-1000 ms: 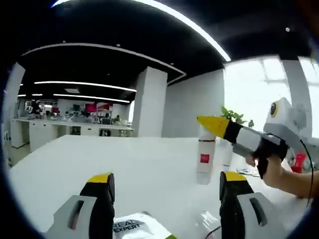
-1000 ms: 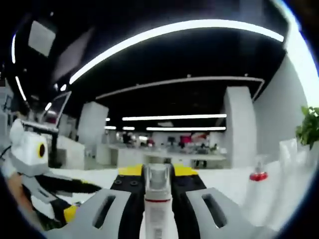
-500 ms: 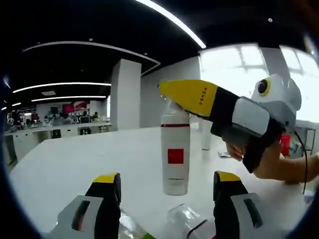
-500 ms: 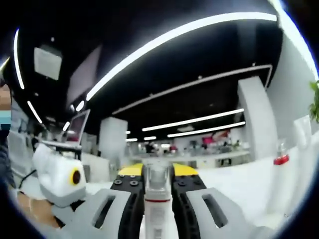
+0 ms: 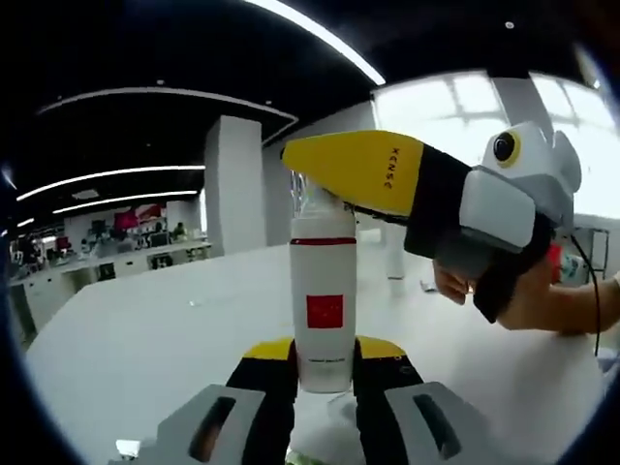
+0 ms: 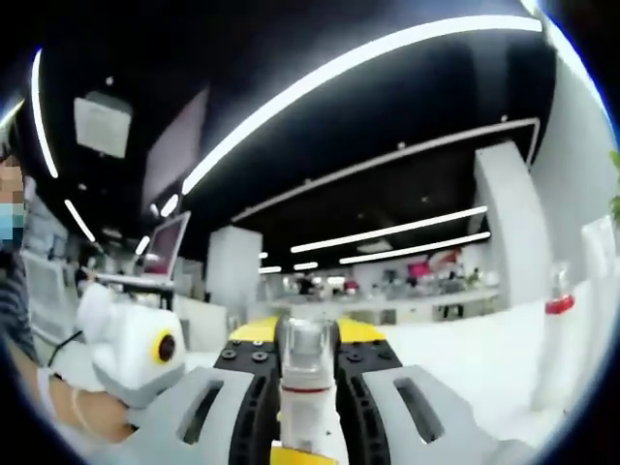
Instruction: Arrange the skincare products in the storage area until every visible bottle or jar stands upright without overlapping.
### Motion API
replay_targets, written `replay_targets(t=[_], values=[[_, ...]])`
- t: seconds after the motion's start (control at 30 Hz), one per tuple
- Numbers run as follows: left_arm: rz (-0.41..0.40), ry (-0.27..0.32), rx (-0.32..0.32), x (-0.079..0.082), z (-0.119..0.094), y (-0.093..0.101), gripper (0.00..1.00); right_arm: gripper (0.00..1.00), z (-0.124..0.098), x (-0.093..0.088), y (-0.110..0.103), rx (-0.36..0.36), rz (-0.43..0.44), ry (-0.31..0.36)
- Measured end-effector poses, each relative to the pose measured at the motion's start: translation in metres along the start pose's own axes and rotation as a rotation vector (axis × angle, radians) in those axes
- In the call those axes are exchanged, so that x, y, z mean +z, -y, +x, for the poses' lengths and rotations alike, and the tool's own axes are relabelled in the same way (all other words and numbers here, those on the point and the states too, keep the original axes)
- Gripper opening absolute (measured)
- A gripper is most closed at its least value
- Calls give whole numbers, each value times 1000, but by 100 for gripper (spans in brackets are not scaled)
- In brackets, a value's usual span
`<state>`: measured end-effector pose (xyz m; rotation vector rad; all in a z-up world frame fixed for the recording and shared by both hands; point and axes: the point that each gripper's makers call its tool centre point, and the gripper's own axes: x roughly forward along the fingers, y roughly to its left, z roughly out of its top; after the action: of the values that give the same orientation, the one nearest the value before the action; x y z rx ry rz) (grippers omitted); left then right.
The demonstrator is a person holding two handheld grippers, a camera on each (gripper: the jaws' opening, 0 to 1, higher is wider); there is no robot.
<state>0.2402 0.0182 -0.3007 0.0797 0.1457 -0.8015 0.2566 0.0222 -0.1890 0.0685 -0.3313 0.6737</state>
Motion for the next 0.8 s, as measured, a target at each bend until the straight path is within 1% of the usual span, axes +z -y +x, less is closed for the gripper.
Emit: replay_targets(t=[0.07,0.1,0.13,0.17,0.2,0.23,0.27,0.3,0.33,0.47,0.53,0.6,0.63,0.67,0.73,0.8], values=[[22,-15,31,-1,-3,-5,21,19,-2,-1,-3,4,-5,-6],[20,-13,33,0,-3,-5,21,20,-3,-1,-5,6,-8,-10],[14,-8,37,1,-4,-6,21,24,-3,-7,-7,16,19,-45],[13,-4,38,2,-5,-7,21,29,-3,-9,-10,29,32,-55],[14,-2,44,2,-5,-8,21,35,0,-14,-16,61,70,-80],[20,-3,46,2,-5,-9,21,41,2,-18,-19,83,91,-96],[22,-3,46,2,-5,-10,21,42,2,-19,-20,88,99,-106],[27,-4,47,1,-4,-10,21,40,0,-24,-24,92,107,-130],[31,-4,43,1,-4,-10,21,39,0,-28,-25,92,97,-151],[38,-14,11,-1,-2,-5,21,40,-2,-37,-34,118,86,-199],[43,-15,3,-2,-2,-3,21,39,-4,-40,-34,115,83,-224],[45,-16,-2,-2,-1,-3,21,36,-6,-41,-32,113,118,-242],[42,-14,-5,-2,-1,-3,21,35,-8,-43,-30,110,123,-256],[39,-12,-8,-2,-1,-3,21,34,-9,-44,-28,108,127,-270],[34,-13,-7,-3,-1,-4,21,29,-10,-45,-27,105,135,-277],[23,-24,-24,-5,0,-2,21,25,-12,-48,-26,102,140,-296]])
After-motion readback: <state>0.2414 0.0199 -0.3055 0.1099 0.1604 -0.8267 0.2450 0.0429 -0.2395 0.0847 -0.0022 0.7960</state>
